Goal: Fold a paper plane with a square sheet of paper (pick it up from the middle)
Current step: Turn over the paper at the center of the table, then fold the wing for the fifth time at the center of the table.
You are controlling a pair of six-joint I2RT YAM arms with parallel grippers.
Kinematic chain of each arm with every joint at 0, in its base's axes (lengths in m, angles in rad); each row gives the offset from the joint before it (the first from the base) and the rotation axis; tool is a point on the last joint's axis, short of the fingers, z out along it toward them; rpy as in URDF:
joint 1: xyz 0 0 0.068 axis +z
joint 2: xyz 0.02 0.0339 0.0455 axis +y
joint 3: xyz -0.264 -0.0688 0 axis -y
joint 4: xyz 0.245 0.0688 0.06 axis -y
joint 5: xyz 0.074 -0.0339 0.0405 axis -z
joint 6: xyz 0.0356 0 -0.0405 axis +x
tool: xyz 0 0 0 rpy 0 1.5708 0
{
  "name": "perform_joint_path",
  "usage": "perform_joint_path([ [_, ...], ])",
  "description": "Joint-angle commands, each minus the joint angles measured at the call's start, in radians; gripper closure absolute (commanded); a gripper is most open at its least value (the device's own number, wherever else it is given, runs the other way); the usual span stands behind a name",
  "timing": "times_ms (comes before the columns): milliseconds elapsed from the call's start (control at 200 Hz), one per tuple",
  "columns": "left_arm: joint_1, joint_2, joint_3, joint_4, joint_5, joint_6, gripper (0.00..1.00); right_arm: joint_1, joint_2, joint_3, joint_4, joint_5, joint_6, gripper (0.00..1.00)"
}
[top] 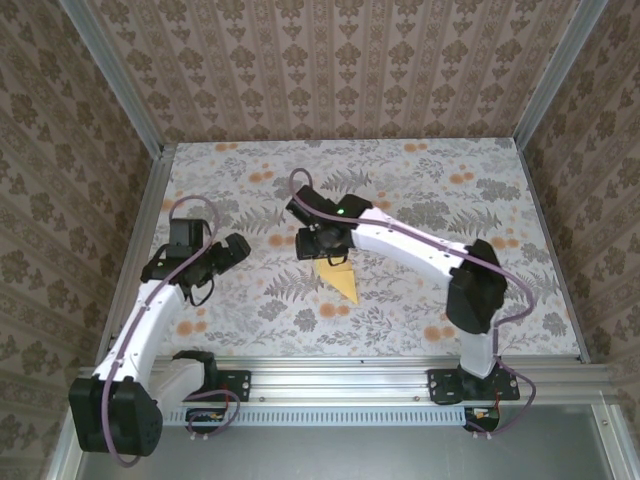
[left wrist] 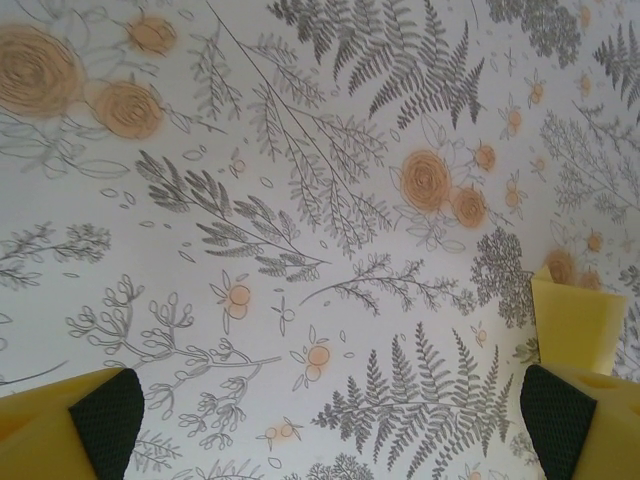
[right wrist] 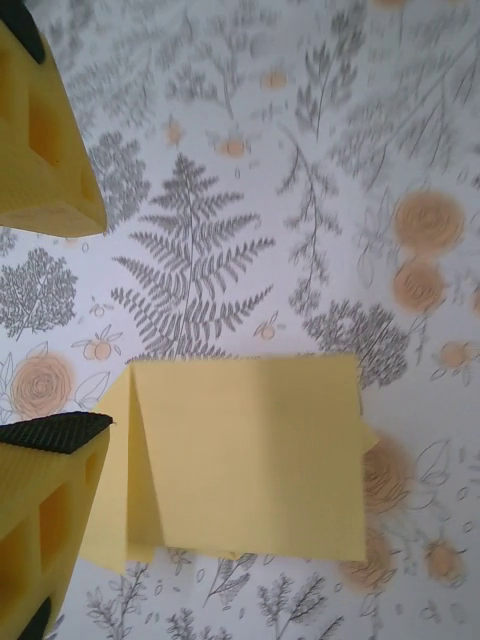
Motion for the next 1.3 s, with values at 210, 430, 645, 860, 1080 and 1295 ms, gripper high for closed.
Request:
perform_joint_path([
  [210, -0.018, 0.077, -0.045, 0.082, 0.15, 0.019, 0.0, -0.162, -0.119, -0.35, 0.209, -0.238, -0.268, 0.5],
  [430, -0.078, 0.138, -0.042, 0.098, 0.124, -0.004, 0.0, -0.164, -0.076, -0.412, 0.169, -0.191, -0.435, 0.48],
  [645, -0.128, 0.18, -0.019, 0.1, 0.093, -0.022, 0.0, -0.166, -0.021, -0.419, 0.2, -0.204, -0.44, 0.49],
  [860, -0.158, 0.207, 0.004, 0.097, 0.074, -0.024, 0.0, -0.176, 0.008, -0.431, 0.207, -0.178, -0.423, 0.47],
  [1080, -0.178, 0.232, 0.01, 0.104, 0.069, -0.026, 0.0, -0.214, 0.013, -0.473, 0.239, -0.18, -0.386, 0.5],
  [1295, -0.201, 0.251, 0.013, 0.121, 0.07, -0.033, 0.0, -0.231, 0.038, -0.488, 0.248, -0.184, -0.364, 0.57],
])
